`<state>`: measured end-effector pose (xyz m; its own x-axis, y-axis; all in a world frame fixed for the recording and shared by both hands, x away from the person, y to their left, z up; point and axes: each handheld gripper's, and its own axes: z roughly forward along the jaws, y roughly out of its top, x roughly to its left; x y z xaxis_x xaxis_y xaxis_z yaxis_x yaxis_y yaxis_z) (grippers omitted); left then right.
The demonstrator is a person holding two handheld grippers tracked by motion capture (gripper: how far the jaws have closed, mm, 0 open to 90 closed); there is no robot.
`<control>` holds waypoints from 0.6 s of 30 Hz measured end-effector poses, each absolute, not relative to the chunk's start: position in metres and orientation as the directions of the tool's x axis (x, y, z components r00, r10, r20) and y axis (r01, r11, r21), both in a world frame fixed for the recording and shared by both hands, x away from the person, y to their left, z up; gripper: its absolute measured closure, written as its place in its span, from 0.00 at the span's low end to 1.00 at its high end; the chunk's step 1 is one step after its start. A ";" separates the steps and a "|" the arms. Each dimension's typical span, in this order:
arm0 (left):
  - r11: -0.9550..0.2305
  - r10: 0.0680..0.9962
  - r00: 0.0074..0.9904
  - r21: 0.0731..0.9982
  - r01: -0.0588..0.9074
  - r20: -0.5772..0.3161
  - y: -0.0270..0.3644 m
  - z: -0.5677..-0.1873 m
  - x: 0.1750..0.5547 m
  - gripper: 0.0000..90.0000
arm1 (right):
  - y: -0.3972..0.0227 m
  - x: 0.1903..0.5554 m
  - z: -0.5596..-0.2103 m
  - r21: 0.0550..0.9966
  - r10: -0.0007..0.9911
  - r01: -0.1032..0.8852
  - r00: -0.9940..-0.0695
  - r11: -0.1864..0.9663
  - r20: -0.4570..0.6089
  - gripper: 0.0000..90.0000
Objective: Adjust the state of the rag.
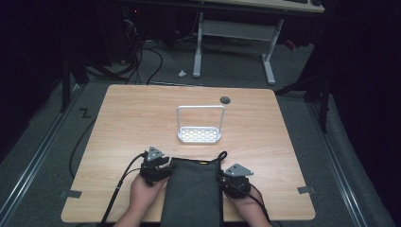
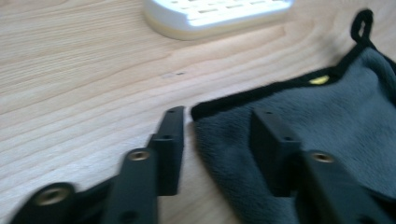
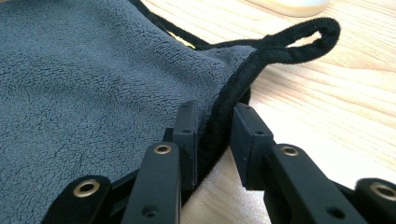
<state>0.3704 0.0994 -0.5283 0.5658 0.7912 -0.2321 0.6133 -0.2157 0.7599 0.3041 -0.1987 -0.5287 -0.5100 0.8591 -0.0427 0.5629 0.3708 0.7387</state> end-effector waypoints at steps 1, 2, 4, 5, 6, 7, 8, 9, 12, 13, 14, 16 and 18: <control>-0.214 0.791 0.563 0.754 0.621 -0.239 0.100 -0.529 0.372 0.54 | -0.199 0.304 -0.529 0.738 0.860 0.563 -0.509 0.371 -0.043 0.81; -0.211 0.791 0.560 0.751 0.625 -0.244 0.100 -0.531 0.374 0.52 | -0.199 0.304 -0.529 0.739 0.860 0.563 -0.509 0.371 -0.044 0.81; -0.199 0.786 0.559 0.747 0.634 -0.265 0.099 -0.533 0.376 0.48 | -0.198 0.304 -0.529 0.739 0.860 0.562 -0.509 0.372 -0.046 0.81; -0.198 0.785 0.559 0.746 0.636 -0.268 0.098 -0.533 0.377 0.47 | -0.198 0.304 -0.529 0.739 0.861 0.563 -0.507 0.371 -0.046 0.81; -0.199 0.785 0.560 0.748 0.633 -0.266 0.097 -0.534 0.377 0.47 | -0.198 0.304 -0.529 0.738 0.860 0.562 -0.507 0.372 -0.048 0.81; -0.202 0.789 0.558 0.749 0.631 -0.257 0.095 -0.534 0.378 0.47 | -0.198 0.304 -0.529 0.739 0.860 0.561 -0.508 0.373 -0.048 0.81; -0.201 0.789 0.558 0.749 0.631 -0.257 0.093 -0.534 0.378 0.48 | -0.198 0.304 -0.529 0.739 0.861 0.561 -0.507 0.372 -0.048 0.81; -0.203 0.786 0.561 0.748 0.632 -0.261 0.092 -0.534 0.379 0.49 | -0.198 0.304 -0.529 0.739 0.861 0.562 -0.506 0.371 -0.047 0.80; -0.211 0.778 0.572 0.749 0.628 -0.261 0.088 -0.534 0.378 0.54 | -0.198 0.304 -0.529 0.740 0.861 0.561 -0.507 0.370 -0.046 0.79; -0.212 0.779 0.572 0.750 0.627 -0.257 0.087 -0.534 0.378 0.57 | -0.199 0.305 -0.529 0.741 0.860 0.560 -0.507 0.371 -0.047 0.79; -0.212 0.778 0.572 0.748 0.628 -0.260 0.087 -0.534 0.378 0.60 | -0.199 0.305 -0.529 0.741 0.861 0.561 -0.507 0.369 -0.045 0.79; -0.214 0.771 0.578 0.745 0.631 -0.268 0.089 -0.535 0.378 0.65 | -0.199 0.305 -0.529 0.741 0.862 0.563 -0.504 0.367 -0.044 0.78; -0.213 0.764 0.582 0.744 0.633 -0.277 0.090 -0.535 0.377 0.70 | -0.199 0.305 -0.529 0.741 0.862 0.563 -0.505 0.366 -0.042 0.77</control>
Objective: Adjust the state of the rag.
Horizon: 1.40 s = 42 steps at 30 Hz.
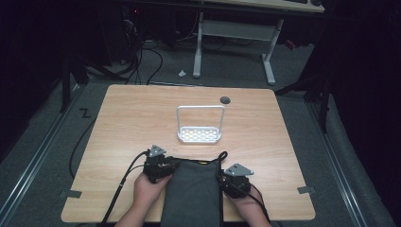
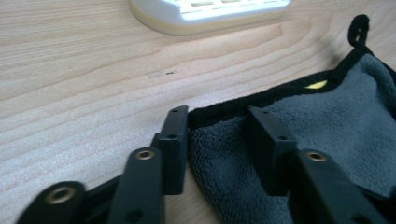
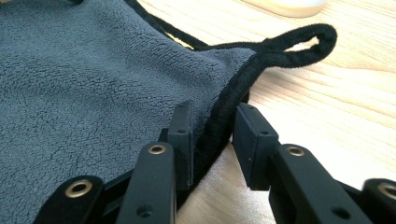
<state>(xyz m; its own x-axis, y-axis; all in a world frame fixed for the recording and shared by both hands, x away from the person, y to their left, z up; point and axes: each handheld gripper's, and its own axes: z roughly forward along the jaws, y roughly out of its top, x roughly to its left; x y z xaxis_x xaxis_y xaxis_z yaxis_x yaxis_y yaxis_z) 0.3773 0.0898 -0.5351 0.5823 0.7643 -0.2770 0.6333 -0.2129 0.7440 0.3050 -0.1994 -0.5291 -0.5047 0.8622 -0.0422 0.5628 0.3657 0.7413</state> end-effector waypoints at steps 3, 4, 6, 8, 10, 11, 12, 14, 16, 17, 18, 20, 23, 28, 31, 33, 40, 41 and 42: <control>-0.215 0.756 0.589 0.740 0.637 -0.287 0.090 -0.536 0.378 0.81 | -0.200 0.306 -0.529 0.740 0.865 0.569 -0.500 0.358 -0.034 0.74; -0.217 0.754 0.591 0.739 0.637 -0.288 0.090 -0.536 0.378 0.84 | -0.202 0.306 -0.528 0.740 0.867 0.571 -0.497 0.355 -0.032 0.72; -0.212 0.755 0.588 0.739 0.639 -0.292 0.091 -0.537 0.378 0.86 | -0.203 0.305 -0.525 0.750 0.878 0.566 -0.478 0.341 -0.038 0.71; -0.205 0.756 0.583 0.740 0.641 -0.296 0.091 -0.537 0.378 0.87 | -0.206 0.304 -0.518 0.777 0.888 0.540 -0.457 0.324 -0.052 0.69; -0.206 0.759 0.583 0.741 0.639 -0.292 0.091 -0.537 0.377 0.87 | -0.207 0.304 -0.512 0.799 0.887 0.515 -0.458 0.311 -0.050 0.67; -0.206 0.760 0.581 0.742 0.638 -0.289 0.092 -0.537 0.377 0.87 | -0.206 0.305 -0.510 0.805 0.885 0.509 -0.464 0.304 -0.041 0.65; -0.201 0.762 0.578 0.742 0.639 -0.291 0.092 -0.537 0.377 0.87 | -0.205 0.307 -0.509 0.807 0.881 0.506 -0.471 0.304 -0.036 0.64; -0.189 0.763 0.572 0.743 0.642 -0.300 0.093 -0.537 0.377 0.87 | -0.200 0.315 -0.509 0.802 0.873 0.506 -0.486 0.319 -0.041 0.62; -0.181 0.762 0.569 0.742 0.646 -0.310 0.094 -0.537 0.377 0.87 | -0.194 0.327 -0.511 0.790 0.867 0.515 -0.496 0.332 -0.042 0.59; -0.177 0.763 0.566 0.741 0.648 -0.313 0.095 -0.537 0.377 0.87 | -0.192 0.333 -0.512 0.782 0.865 0.524 -0.500 0.337 -0.038 0.57; -0.179 0.762 0.568 0.742 0.646 -0.311 0.095 -0.537 0.377 0.87 | -0.191 0.338 -0.514 0.774 0.866 0.534 -0.498 0.340 -0.036 0.56; -0.180 0.762 0.568 0.740 0.648 -0.311 0.095 -0.537 0.378 0.87 | -0.188 0.345 -0.516 0.766 0.864 0.542 -0.503 0.347 -0.036 0.53; -0.178 0.761 0.567 0.739 0.650 -0.315 0.095 -0.537 0.378 0.86 | -0.185 0.353 -0.522 0.740 0.871 0.574 -0.490 0.351 -0.034 0.46; -0.178 0.759 0.569 0.740 0.649 -0.316 0.095 -0.537 0.378 0.85 | -0.188 0.351 -0.528 0.720 0.882 0.612 -0.471 0.327 0.000 0.43; -0.174 0.758 0.568 0.738 0.652 -0.322 0.095 -0.537 0.378 0.85 | -0.192 0.350 -0.530 0.719 0.887 0.628 -0.460 0.297 0.035 0.45; -0.175 0.757 0.568 0.737 0.652 -0.323 0.095 -0.538 0.378 0.85 | -0.192 0.348 -0.530 0.725 0.886 0.621 -0.462 0.298 0.032 0.49; -0.175 0.756 0.568 0.736 0.654 -0.325 0.095 -0.538 0.377 0.85 | -0.189 0.341 -0.530 0.734 0.877 0.617 -0.477 0.285 0.060 0.75; -0.175 0.756 0.568 0.736 0.654 -0.326 0.095 -0.538 0.378 0.85 | -0.188 0.341 -0.530 0.733 0.874 0.621 -0.480 0.279 0.073 0.78; -0.174 0.756 0.568 0.736 0.654 -0.326 0.095 -0.538 0.378 0.85 | -0.188 0.340 -0.530 0.732 0.874 0.623 -0.479 0.274 0.081 0.80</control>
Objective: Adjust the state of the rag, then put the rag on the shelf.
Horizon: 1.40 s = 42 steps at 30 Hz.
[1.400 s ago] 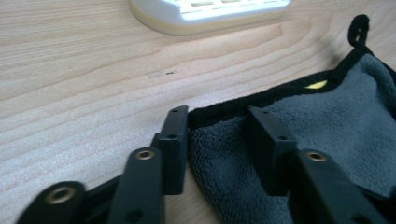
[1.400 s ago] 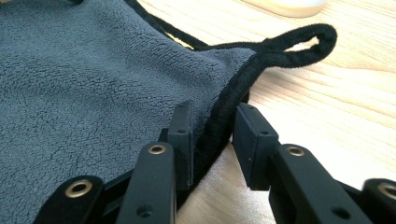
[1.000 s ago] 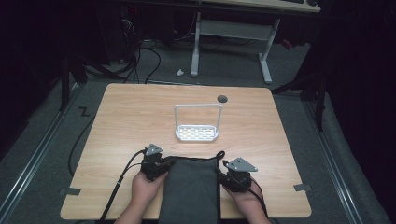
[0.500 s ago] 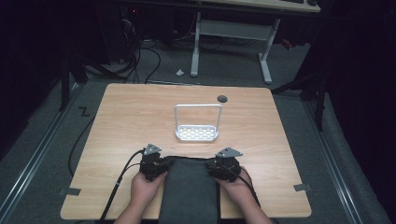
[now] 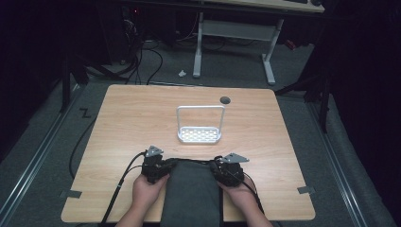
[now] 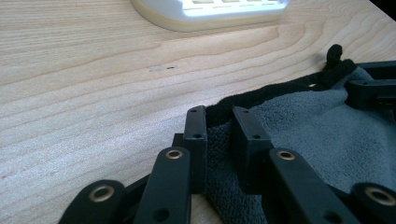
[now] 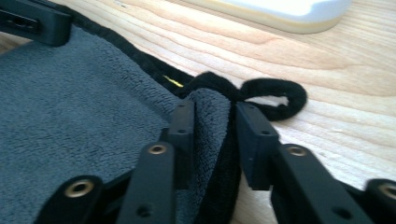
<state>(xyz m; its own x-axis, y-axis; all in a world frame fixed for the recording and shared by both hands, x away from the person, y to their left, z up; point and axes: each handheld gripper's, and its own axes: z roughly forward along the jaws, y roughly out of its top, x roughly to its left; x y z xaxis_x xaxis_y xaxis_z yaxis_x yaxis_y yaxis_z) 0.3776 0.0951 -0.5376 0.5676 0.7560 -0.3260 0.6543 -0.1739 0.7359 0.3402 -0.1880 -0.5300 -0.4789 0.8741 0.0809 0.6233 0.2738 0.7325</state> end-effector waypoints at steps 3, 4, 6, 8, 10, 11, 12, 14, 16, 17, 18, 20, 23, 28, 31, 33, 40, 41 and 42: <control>-0.179 0.758 0.569 0.737 0.652 -0.318 0.095 -0.537 0.377 0.86 | -0.186 0.339 -0.530 0.736 0.870 0.616 -0.488 0.282 0.075 0.85; -0.179 0.757 0.569 0.737 0.652 -0.320 0.095 -0.537 0.377 0.86 | -0.186 0.339 -0.531 0.736 0.869 0.617 -0.489 0.279 0.079 0.86; -0.180 0.753 0.574 0.738 0.650 -0.322 0.095 -0.537 0.377 0.86 | -0.186 0.339 -0.531 0.737 0.865 0.615 -0.495 0.282 0.082 0.87; -0.178 0.749 0.578 0.743 0.645 -0.323 0.096 -0.537 0.377 0.86 | -0.186 0.339 -0.530 0.744 0.864 0.603 -0.498 0.286 0.071 0.88; -0.176 0.748 0.586 0.757 0.630 -0.313 0.096 -0.536 0.375 0.86 | -0.186 0.337 -0.528 0.758 0.864 0.584 -0.501 0.291 0.054 0.88; -0.173 0.745 0.590 0.764 0.622 -0.312 0.097 -0.535 0.374 0.87 | -0.185 0.336 -0.526 0.764 0.862 0.574 -0.505 0.294 0.048 0.88; -0.170 0.741 0.593 0.767 0.619 -0.315 0.098 -0.534 0.374 0.87 | -0.185 0.334 -0.525 0.771 0.863 0.569 -0.502 0.287 0.049 0.88; -0.162 0.742 0.594 0.777 0.608 -0.310 0.098 -0.533 0.373 0.88 | -0.185 0.331 -0.522 0.786 0.863 0.552 -0.503 0.279 0.046 0.88; -0.159 0.745 0.595 0.785 0.599 -0.303 0.098 -0.531 0.371 0.89 | -0.185 0.329 -0.519 0.797 0.866 0.541 -0.498 0.268 0.047 0.88; -0.158 0.746 0.592 0.784 0.601 -0.304 0.098 -0.531 0.371 0.89 | -0.185 0.328 -0.517 0.801 0.867 0.537 -0.497 0.264 0.047 0.88; -0.151 0.748 0.590 0.788 0.597 -0.304 0.099 -0.530 0.370 0.89 | -0.186 0.327 -0.516 0.807 0.866 0.529 -0.498 0.263 0.044 0.88; -0.134 0.746 0.591 0.801 0.584 -0.306 0.099 -0.524 0.368 0.90 | -0.186 0.325 -0.513 0.816 0.869 0.520 -0.493 0.252 0.045 0.88; -0.124 0.744 0.600 0.822 0.555 -0.293 0.100 -0.513 0.365 0.90 | -0.186 0.322 -0.505 0.836 0.872 0.493 -0.488 0.241 0.036 0.88; -0.113 0.740 0.616 0.854 0.509 -0.269 0.102 -0.495 0.363 0.91 | -0.185 0.321 -0.492 0.865 0.875 0.440 -0.484 0.243 0.001 0.88; -0.103 0.741 0.620 0.868 0.485 -0.259 0.103 -0.485 0.361 0.91 | -0.186 0.321 -0.483 0.880 0.874 0.419 -0.487 0.225 0.008 0.87; -0.108 0.743 0.627 0.882 0.459 -0.235 0.102 -0.477 0.360 0.91 | -0.186 0.321 -0.477 0.889 0.875 0.403 -0.485 0.216 0.007 0.87; -0.065 0.747 0.625 0.910 0.410 -0.228 0.100 -0.451 0.358 0.91 | -0.186 0.319 -0.453 0.917 0.879 0.344 -0.476 0.201 -0.014 0.88; -0.062 0.747 0.625 0.913 0.403 -0.225 0.100 -0.448 0.358 0.91 | -0.187 0.319 -0.450 0.921 0.878 0.334 -0.478 0.199 -0.017 0.87; -0.056 0.745 0.627 0.915 0.399 -0.227 0.100 -0.443 0.358 0.91 | -0.187 0.319 -0.447 0.923 0.879 0.329 -0.476 0.200 -0.021 0.87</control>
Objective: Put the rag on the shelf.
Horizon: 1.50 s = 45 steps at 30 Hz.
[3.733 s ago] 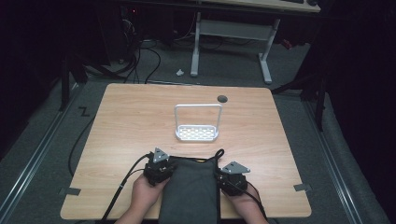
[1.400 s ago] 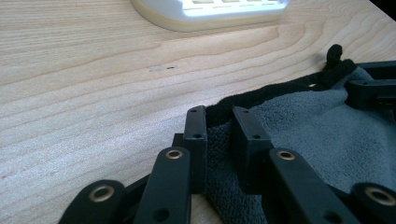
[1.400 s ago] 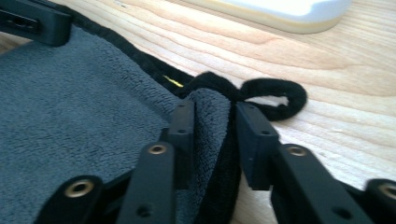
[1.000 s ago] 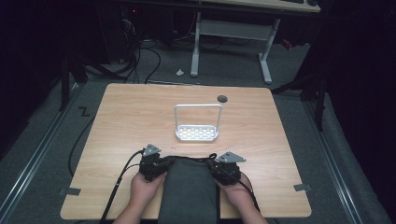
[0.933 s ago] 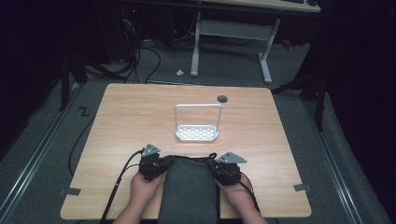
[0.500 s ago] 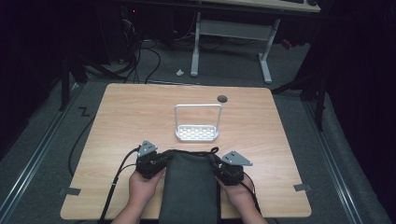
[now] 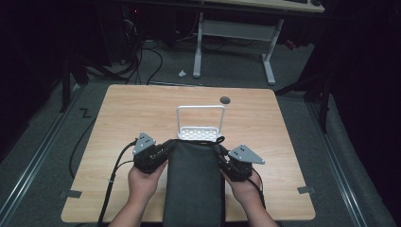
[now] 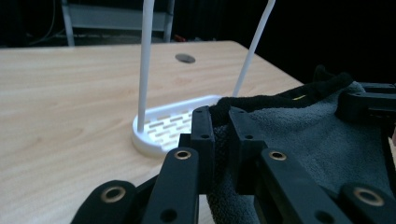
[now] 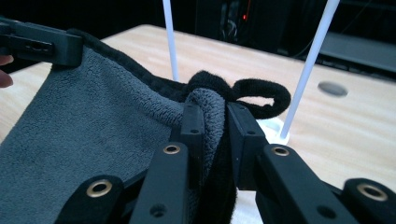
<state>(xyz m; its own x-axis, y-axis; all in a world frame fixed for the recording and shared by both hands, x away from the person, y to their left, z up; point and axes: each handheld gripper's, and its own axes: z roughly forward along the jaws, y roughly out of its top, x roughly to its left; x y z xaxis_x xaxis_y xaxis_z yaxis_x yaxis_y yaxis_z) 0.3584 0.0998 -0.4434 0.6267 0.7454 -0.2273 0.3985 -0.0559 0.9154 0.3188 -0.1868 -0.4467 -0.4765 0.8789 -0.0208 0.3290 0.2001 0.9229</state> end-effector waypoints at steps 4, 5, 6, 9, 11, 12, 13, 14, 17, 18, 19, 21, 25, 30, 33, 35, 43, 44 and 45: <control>-0.049 0.746 0.630 0.925 0.377 -0.217 0.099 -0.428 0.358 0.91 | -0.188 0.319 -0.428 0.935 0.876 0.289 -0.481 0.205 -0.044 0.87; -0.047 0.747 0.630 0.928 0.369 -0.212 0.099 -0.423 0.358 0.91 | -0.188 0.318 -0.424 0.936 0.876 0.283 -0.480 0.207 -0.048 0.87; -0.046 0.747 0.632 0.931 0.362 -0.208 0.099 -0.420 0.357 0.91 | -0.188 0.318 -0.420 0.940 0.875 0.273 -0.481 0.207 -0.053 0.87; -0.042 0.747 0.637 0.942 0.332 -0.192 0.099 -0.406 0.356 0.91 | -0.187 0.317 -0.407 0.946 0.876 0.250 -0.477 0.206 -0.065 0.88; -0.036 0.747 0.640 0.949 0.313 -0.182 0.098 -0.397 0.357 0.91 | -0.188 0.317 -0.397 0.953 0.876 0.225 -0.477 0.202 -0.073 0.88; -0.031 0.746 0.641 0.951 0.307 -0.183 0.098 -0.393 0.357 0.91 | -0.188 0.317 -0.393 0.956 0.877 0.214 -0.475 0.200 -0.077 0.88; -0.027 0.746 0.641 0.954 0.299 -0.180 0.098 -0.389 0.358 0.91 | -0.188 0.317 -0.389 0.958 0.879 0.207 -0.471 0.196 -0.078 0.87; -0.025 0.746 0.642 0.957 0.290 -0.176 0.098 -0.385 0.358 0.91 | -0.188 0.317 -0.385 0.961 0.878 0.198 -0.472 0.194 -0.080 0.87; -0.024 0.745 0.648 0.964 0.266 -0.161 0.098 -0.374 0.360 0.92 | -0.188 0.319 -0.374 0.967 0.881 0.174 -0.466 0.184 -0.084 0.87; -0.024 0.744 0.650 0.966 0.257 -0.154 0.098 -0.369 0.361 0.92 | -0.189 0.320 -0.370 0.969 0.882 0.169 -0.464 0.181 -0.083 0.87; -0.018 0.744 0.651 0.969 0.248 -0.153 0.098 -0.365 0.362 0.92 | -0.189 0.321 -0.367 0.971 0.883 0.163 -0.461 0.175 -0.082 0.87; -0.017 0.744 0.653 0.973 0.230 -0.142 0.098 -0.355 0.365 0.92 | -0.189 0.324 -0.359 0.974 0.885 0.153 -0.458 0.167 -0.080 0.87; -0.014 0.747 0.654 0.980 0.200 -0.122 0.098 -0.340 0.371 0.92 | -0.190 0.329 -0.345 0.978 0.888 0.127 -0.449 0.166 -0.093 0.87; -0.011 0.749 0.655 0.986 0.167 -0.103 0.095 -0.322 0.380 0.92 | -0.190 0.339 -0.330 0.981 0.892 0.103 -0.439 0.164 -0.103 0.87; -0.020 0.751 0.655 0.988 0.153 -0.086 0.093 -0.313 0.387 0.92 | -0.191 0.346 -0.322 0.983 0.897 0.094 -0.430 0.160 -0.105 0.87; -0.018 0.751 0.655 0.989 0.147 -0.083 0.092 -0.308 0.393 0.92 | -0.192 0.352 -0.318 0.984 0.899 0.090 -0.427 0.154 -0.102 0.87; -0.034 0.759 0.648 0.989 0.145 -0.068 0.087 -0.298 0.418 0.92 | -0.192 0.373 -0.305 0.983 0.904 0.083 -0.411 0.163 -0.115 0.87; -0.037 0.760 0.647 0.989 0.142 -0.065 0.086 -0.297 0.421 0.92 | -0.193 0.375 -0.304 0.983 0.904 0.084 -0.411 0.164 -0.116 0.87; -0.036 0.760 0.647 0.989 0.141 -0.064 0.086 -0.297 0.425 0.92 | -0.193 0.378 -0.304 0.983 0.905 0.087 -0.409 0.162 -0.113 0.87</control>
<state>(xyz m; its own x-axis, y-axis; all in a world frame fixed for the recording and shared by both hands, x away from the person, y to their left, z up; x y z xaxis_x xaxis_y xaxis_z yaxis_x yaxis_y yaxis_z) 0.4246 0.0856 -0.2967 0.6468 0.7600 -0.0641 0.1407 -0.0363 0.9894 0.3776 -0.1930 -0.3041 -0.4091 0.9054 -0.1132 0.0871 0.1622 0.9829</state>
